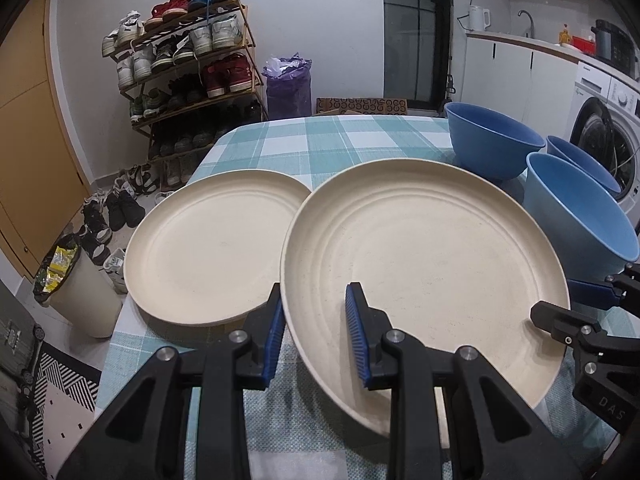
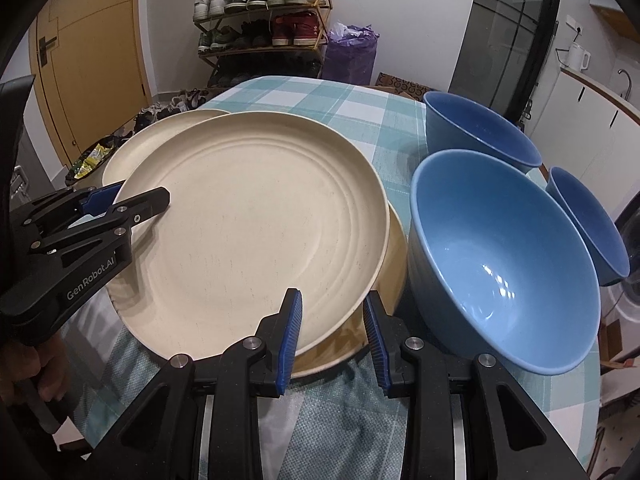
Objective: Organize plates and bowls
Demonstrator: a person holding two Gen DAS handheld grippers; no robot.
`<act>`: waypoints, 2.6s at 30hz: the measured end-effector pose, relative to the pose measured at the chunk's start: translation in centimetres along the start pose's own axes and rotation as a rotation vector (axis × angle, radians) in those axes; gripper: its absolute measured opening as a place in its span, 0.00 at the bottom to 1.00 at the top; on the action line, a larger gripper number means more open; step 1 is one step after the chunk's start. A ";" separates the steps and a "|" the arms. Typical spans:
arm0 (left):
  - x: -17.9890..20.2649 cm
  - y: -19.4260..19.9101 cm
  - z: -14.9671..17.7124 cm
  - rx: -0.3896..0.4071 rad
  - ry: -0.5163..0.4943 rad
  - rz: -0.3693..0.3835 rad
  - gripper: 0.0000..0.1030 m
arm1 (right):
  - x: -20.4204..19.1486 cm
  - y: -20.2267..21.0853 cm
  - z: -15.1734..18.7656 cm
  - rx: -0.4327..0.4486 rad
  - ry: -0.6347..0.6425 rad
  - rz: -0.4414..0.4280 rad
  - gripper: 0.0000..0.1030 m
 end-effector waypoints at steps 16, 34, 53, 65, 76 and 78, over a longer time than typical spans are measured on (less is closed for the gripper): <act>1.1 -1.4 0.6 -0.032 -0.024 0.014 0.27 | 1.0 0.1 0.8 -0.029 -0.025 0.019 0.33; 2.4 -2.2 1.1 -0.092 -0.090 0.030 0.49 | -1.1 0.0 0.7 -0.005 0.049 -0.036 0.37; -0.3 4.0 -1.8 0.063 0.028 0.082 0.98 | 1.5 3.5 -2.3 0.110 -0.059 -0.132 0.83; -2.7 6.2 -3.0 0.122 0.092 0.042 1.00 | 1.8 5.5 -4.9 0.194 -0.054 -0.156 0.99; -5.5 6.4 -3.3 0.141 0.149 -0.034 1.00 | 1.5 6.1 -7.6 0.223 -0.066 -0.200 0.99; -5.7 6.2 -3.4 0.140 0.153 -0.036 1.00 | 1.3 6.0 -8.0 0.225 -0.067 -0.208 0.99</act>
Point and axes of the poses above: each gripper's, at about its wrist camera, not at the fingertips, and y roughly against the way its jaws point, x to its right, z to its underside, the point moved 3 cm from there along -y, roughly the way its jaws point, and after that the axes turned 8 degrees about z, right-handed, at the moved point
